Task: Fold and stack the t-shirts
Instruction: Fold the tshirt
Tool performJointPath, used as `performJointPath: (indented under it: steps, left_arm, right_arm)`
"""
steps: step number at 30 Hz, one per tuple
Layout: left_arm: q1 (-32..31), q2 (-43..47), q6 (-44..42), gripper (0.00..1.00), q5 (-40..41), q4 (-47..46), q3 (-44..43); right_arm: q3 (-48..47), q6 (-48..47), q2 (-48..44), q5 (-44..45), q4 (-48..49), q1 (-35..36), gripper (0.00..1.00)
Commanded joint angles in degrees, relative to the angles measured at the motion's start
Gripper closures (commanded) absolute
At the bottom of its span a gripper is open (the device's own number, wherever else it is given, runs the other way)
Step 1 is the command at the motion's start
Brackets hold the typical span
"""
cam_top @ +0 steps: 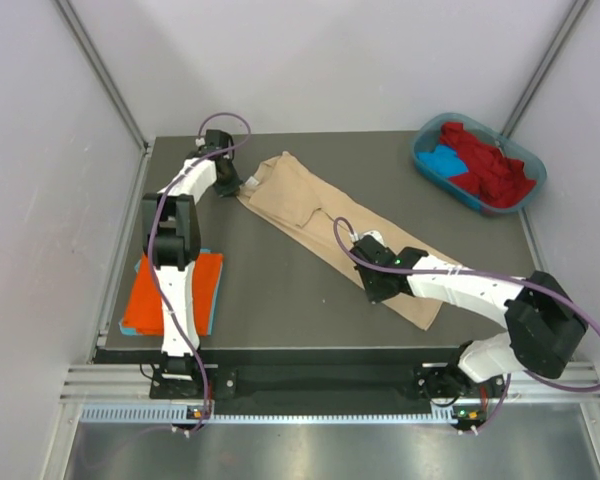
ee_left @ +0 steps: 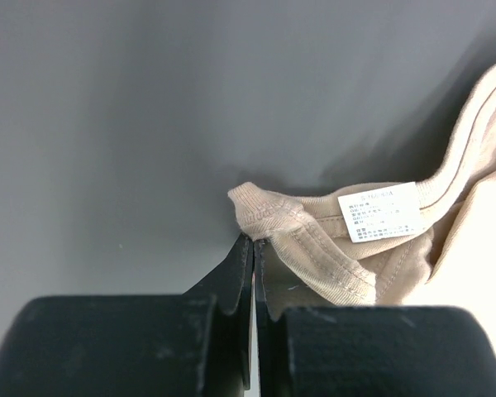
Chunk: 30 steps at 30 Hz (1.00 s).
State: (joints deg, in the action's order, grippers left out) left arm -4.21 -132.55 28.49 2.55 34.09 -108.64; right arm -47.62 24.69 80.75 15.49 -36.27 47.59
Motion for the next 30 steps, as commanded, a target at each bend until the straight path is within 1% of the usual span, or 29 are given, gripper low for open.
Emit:
performJointPath:
  steps: [1, 3, 7, 9, 10, 12, 13, 14, 15, 16, 17, 18, 19, 22, 23, 25, 27, 29, 30]
  left_arm:
    - [0.52, -1.92, -2.12, 1.00, 2.12, -1.91, -1.75]
    - [0.52, -2.18, -2.56, 1.00, 1.41, -2.79, -2.10]
    - [0.60, -4.11, -3.44, 1.00, 0.71, -4.11, -4.99]
    - [1.13, -4.99, -3.53, 1.00, 0.36, -4.38, -6.58]
    - [1.48, -5.95, -3.44, 1.00, 0.01, -4.47, -7.37]
    - [2.45, -6.66, -3.00, 1.00, -1.84, -6.30, -8.95]
    - [2.80, -7.28, -2.13, 1.00, -2.28, -7.27, -9.48]
    - [3.41, -7.89, -0.64, 1.00, -6.37, -9.80, -9.75]
    - [3.76, -7.90, -0.63, 1.00, -8.59, -11.13, -9.92]
    - [3.77, -8.59, 1.37, 1.00, -10.52, -12.63, -10.88]
    - [5.16, -9.21, 2.44, 1.00, -12.28, -13.95, -11.50]
    - [5.52, -10.26, 4.54, 1.00, -16.30, -16.40, -12.20]
    - [6.05, -10.62, 5.60, 0.97, -18.08, -17.29, -13.78]
    - [6.67, -9.93, 8.59, 0.81, -23.10, -17.91, -15.64]
    - [6.84, -8.96, 8.77, 0.70, -23.37, -18.00, -15.29]
    - [6.84, -5.36, 7.72, 0.60, -20.40, -15.56, -13.80]
    - [6.76, -1.51, 6.06, 0.54, -17.68, -14.05, -12.13]
    - [6.76, 1.32, 5.09, 0.52, -14.69, -12.03, -8.10]
    - [6.76, 4.64, 4.47, 0.52, -13.89, -11.59, -4.34]
  right_arm:
    - [0.51, 0.80, -1.91, -2.56, 0.50, 1.54, 1.00]
    - [0.33, 1.32, -1.30, -2.92, 1.11, 1.97, 1.00]
    - [-0.81, 3.60, -1.91, -0.21, 1.20, 2.24, 0.99]
    - [-1.51, 5.27, -3.13, 1.29, 0.24, 2.15, 0.94]
    - [-2.47, 5.81, -3.67, 2.43, -0.20, 2.15, 0.88]
    - [-3.27, 6.95, -5.76, 3.14, -0.90, 2.15, 0.85]
    - [-3.97, 7.39, -6.56, 3.84, -1.08, 2.15, 0.82]
    - [-4.59, 8.09, -8.14, 4.11, -1.34, 2.15, 0.82]
    - [-4.59, 8.44, -8.94, 4.46, -1.43, 2.15, 0.81]
    - [-5.20, 8.88, -9.64, 5.51, -1.52, 2.07, 0.80]
    - [-5.64, 9.32, -10.43, 6.13, -1.96, 2.06, 0.80]
    - [-6.26, 9.94, -11.92, 7.44, -2.05, 2.06, 0.80]
    - [-6.52, 10.20, -12.72, 8.06, -2.14, 2.06, 0.79]
    - [-8.10, 10.38, -15.27, 9.91, -2.31, 1.98, 0.75]
    - [-8.54, 10.29, -15.62, 10.26, -2.75, 1.98, 0.74]
    - [-10.12, 9.94, -16.24, 10.27, -3.10, 1.80, 0.71]
    - [-10.83, 9.59, -16.06, 9.92, -3.28, 1.71, 0.64]
    - [-11.09, 9.50, -15.37, 9.91, -3.37, 1.80, 0.62]
    - [-11.10, 9.50, -15.19, 9.65, -3.28, 1.71, 0.61]
